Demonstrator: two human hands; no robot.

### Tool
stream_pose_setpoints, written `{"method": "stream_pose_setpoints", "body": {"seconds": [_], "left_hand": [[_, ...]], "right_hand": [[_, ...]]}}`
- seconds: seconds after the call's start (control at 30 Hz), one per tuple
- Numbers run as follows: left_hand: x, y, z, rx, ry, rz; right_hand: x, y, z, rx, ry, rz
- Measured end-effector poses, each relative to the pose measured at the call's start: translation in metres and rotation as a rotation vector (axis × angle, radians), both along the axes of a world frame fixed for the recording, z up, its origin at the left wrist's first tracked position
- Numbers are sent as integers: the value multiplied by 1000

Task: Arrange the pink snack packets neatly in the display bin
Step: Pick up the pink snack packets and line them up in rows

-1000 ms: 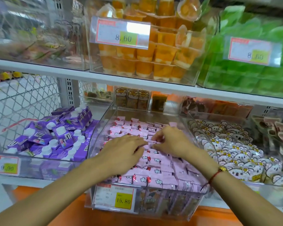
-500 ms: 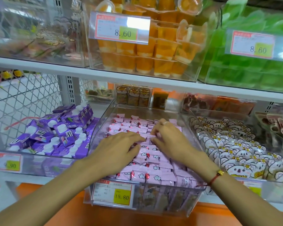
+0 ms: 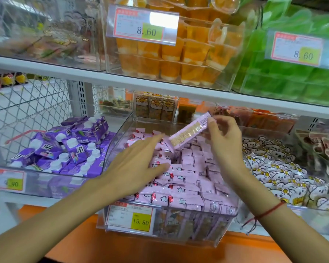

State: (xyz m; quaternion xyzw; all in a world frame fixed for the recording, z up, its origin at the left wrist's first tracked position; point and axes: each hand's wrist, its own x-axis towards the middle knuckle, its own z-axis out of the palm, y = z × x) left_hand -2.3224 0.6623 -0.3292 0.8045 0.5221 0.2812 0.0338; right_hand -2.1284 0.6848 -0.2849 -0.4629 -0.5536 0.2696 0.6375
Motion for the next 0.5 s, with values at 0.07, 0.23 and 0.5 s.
{"method": "stream_pose_setpoints", "body": {"seconds": [0.07,0.23,0.5], "left_hand": [[4,-5,5,81,-82,-21],[5,-7,14,205,-408,-80],[4,-6,18,-115,-848,-25]], "right_hand": [[-1,0,0,-203,182,106],[-6,-5,4,-444,395,322],[-4,-15,9,-61,-690,290]]}}
